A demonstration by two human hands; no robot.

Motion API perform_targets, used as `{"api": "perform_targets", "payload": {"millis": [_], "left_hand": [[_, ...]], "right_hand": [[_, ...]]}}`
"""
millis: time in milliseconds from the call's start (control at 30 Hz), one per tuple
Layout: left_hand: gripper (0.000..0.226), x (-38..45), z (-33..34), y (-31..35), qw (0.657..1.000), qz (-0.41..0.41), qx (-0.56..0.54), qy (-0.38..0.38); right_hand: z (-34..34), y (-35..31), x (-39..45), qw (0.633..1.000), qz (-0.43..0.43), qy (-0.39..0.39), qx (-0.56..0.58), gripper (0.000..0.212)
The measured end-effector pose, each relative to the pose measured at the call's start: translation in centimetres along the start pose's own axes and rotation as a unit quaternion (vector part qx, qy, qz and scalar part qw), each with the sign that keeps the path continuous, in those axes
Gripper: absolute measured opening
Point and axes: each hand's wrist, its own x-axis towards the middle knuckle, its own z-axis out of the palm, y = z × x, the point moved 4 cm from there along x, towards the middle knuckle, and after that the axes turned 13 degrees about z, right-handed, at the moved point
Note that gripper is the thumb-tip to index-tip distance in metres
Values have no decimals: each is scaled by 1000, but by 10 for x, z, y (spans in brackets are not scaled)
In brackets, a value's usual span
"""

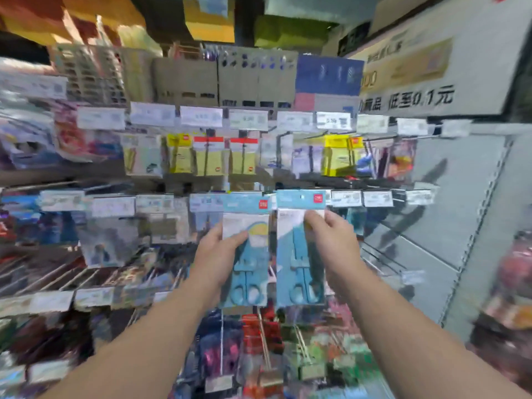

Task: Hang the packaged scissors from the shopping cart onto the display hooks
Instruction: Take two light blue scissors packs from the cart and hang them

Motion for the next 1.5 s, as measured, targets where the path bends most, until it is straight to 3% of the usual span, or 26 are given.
{"api": "perform_targets", "payload": {"millis": [200,333,433,700,1033,1267,1500], "left_hand": [[9,-5,116,-38,999,2,21,-41],[11,-3,169,-66,997,-6,32,-72],[11,3,192,-86,996,-17,29,-87],[18,38,206,-151,993,-65,4,-101],[20,85,213,-196,992,-81,-17,-101],[23,101,247,-217,991,-68,-6,-116],[24,102,326,-236,992,-51,-19,-117]], "right_hand": [[-106,27,54,998,1,56,-18,66],[-156,40,68,997,38,68,0,34],[-177,61,87,996,66,55,13,23],[-172,115,140,991,125,42,23,20],[-145,136,206,991,129,27,5,25],[-172,138,236,991,122,13,46,18],[-226,134,274,992,96,-39,70,18]]}}
